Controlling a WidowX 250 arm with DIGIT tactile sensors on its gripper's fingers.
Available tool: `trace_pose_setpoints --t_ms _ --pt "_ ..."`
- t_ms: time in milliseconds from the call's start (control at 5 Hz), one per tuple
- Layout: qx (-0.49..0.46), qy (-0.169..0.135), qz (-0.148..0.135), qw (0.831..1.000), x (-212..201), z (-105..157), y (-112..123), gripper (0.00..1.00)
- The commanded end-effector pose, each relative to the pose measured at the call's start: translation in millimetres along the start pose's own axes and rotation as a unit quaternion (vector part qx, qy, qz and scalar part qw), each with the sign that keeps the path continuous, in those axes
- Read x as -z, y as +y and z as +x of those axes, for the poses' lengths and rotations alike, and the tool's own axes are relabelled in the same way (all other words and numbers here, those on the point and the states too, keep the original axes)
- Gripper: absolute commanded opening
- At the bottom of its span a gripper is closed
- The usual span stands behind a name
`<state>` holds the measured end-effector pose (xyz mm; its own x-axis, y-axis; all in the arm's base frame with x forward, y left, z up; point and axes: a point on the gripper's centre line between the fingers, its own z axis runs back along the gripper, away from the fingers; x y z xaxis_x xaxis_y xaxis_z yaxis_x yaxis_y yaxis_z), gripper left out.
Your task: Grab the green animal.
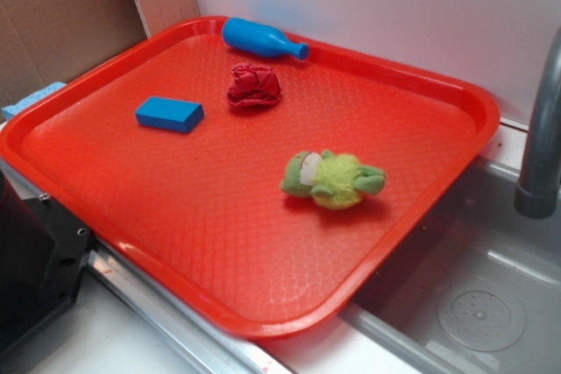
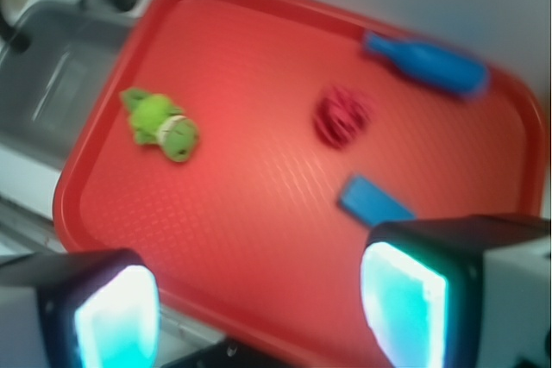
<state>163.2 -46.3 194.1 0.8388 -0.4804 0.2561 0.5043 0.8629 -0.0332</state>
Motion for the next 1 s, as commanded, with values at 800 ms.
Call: trace_pose_setpoints --t_ms 800 --pt "0.285 0.006 -0.042 0.958 132.2 67.6 -40.7 1.00"
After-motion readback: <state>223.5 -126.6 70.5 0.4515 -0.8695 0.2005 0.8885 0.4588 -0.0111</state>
